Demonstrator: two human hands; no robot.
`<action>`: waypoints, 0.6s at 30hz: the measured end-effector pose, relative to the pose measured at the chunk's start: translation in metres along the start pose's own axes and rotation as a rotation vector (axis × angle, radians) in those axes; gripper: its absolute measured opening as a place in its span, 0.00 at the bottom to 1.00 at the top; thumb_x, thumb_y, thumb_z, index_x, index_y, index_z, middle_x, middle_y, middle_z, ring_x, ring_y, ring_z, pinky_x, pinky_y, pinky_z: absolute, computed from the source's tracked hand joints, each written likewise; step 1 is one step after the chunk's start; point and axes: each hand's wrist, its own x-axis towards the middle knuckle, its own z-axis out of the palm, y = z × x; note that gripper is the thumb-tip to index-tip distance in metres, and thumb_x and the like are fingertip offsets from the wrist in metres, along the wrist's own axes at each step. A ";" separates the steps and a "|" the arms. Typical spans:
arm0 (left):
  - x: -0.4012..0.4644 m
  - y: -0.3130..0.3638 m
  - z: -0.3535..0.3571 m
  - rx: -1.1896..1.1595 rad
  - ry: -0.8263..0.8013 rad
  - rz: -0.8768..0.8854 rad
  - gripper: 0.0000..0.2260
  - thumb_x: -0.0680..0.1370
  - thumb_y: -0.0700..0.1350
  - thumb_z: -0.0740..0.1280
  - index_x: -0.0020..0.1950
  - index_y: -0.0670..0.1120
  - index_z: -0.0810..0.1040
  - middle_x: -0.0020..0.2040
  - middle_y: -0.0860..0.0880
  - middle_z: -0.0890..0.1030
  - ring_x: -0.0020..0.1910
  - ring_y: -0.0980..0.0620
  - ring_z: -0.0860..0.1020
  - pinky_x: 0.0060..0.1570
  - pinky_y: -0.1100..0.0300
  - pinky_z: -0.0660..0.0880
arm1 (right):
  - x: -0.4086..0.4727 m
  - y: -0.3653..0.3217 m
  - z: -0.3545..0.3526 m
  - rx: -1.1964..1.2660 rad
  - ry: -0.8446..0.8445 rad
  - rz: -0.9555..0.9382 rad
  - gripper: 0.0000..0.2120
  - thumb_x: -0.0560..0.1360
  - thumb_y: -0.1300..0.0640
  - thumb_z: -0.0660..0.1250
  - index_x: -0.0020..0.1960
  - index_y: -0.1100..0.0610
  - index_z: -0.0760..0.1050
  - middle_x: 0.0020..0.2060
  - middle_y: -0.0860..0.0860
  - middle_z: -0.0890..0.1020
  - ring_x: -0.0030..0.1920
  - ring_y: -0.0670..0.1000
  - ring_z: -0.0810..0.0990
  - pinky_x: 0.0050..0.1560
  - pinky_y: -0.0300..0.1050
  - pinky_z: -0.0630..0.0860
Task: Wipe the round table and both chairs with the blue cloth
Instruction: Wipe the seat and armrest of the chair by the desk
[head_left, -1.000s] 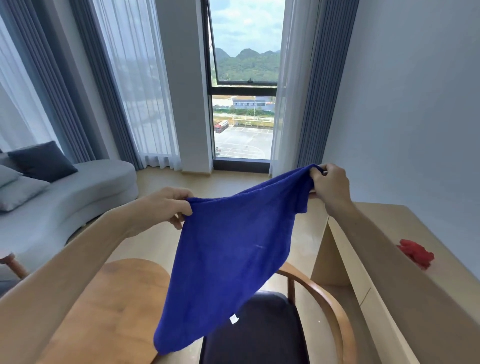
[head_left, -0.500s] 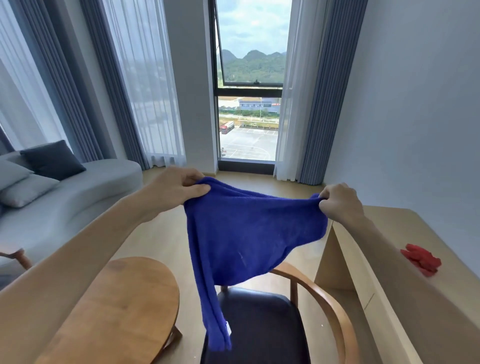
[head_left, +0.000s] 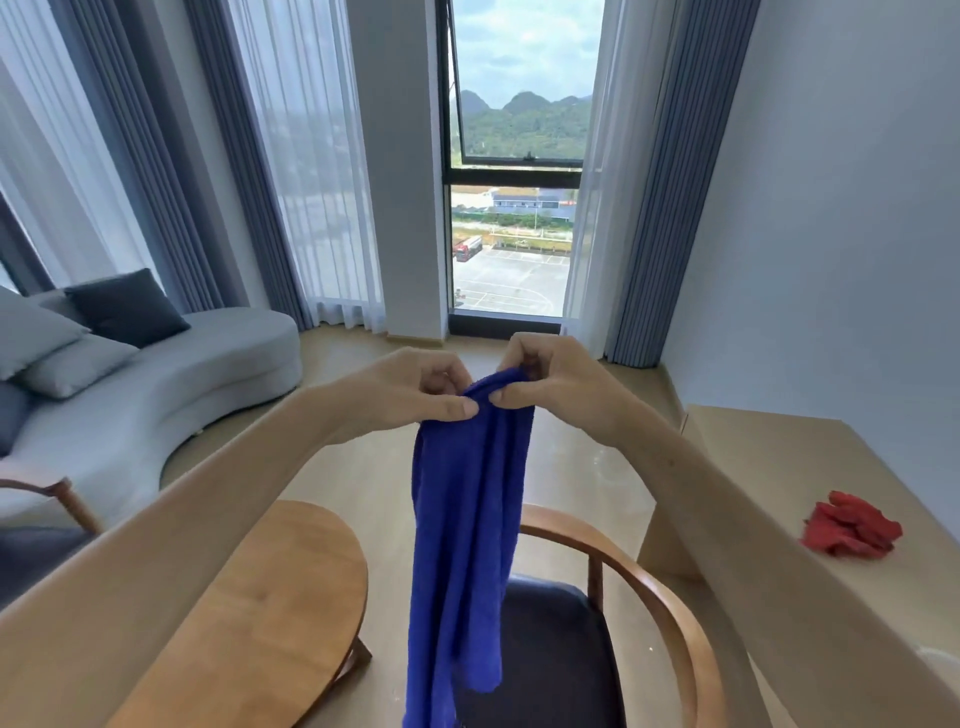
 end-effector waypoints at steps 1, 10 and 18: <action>-0.002 -0.008 0.001 -0.017 -0.036 -0.014 0.06 0.78 0.44 0.68 0.54 0.44 0.78 0.50 0.45 0.83 0.49 0.48 0.81 0.52 0.53 0.79 | 0.001 -0.004 0.001 -0.004 -0.003 -0.024 0.06 0.71 0.69 0.70 0.41 0.63 0.73 0.34 0.50 0.78 0.36 0.45 0.76 0.39 0.38 0.72; -0.004 -0.078 0.046 -0.051 -0.139 -0.053 0.13 0.79 0.44 0.67 0.64 0.44 0.77 0.60 0.50 0.82 0.59 0.51 0.79 0.59 0.59 0.75 | 0.009 -0.029 -0.013 0.042 0.087 -0.140 0.07 0.72 0.69 0.68 0.42 0.60 0.72 0.37 0.53 0.77 0.39 0.49 0.76 0.42 0.41 0.73; -0.005 -0.094 0.016 -0.069 0.177 -0.026 0.03 0.72 0.52 0.63 0.39 0.55 0.75 0.37 0.55 0.77 0.42 0.51 0.73 0.49 0.50 0.69 | -0.010 -0.002 -0.078 -0.356 0.148 0.109 0.05 0.71 0.64 0.71 0.41 0.59 0.76 0.36 0.51 0.78 0.37 0.46 0.75 0.41 0.41 0.72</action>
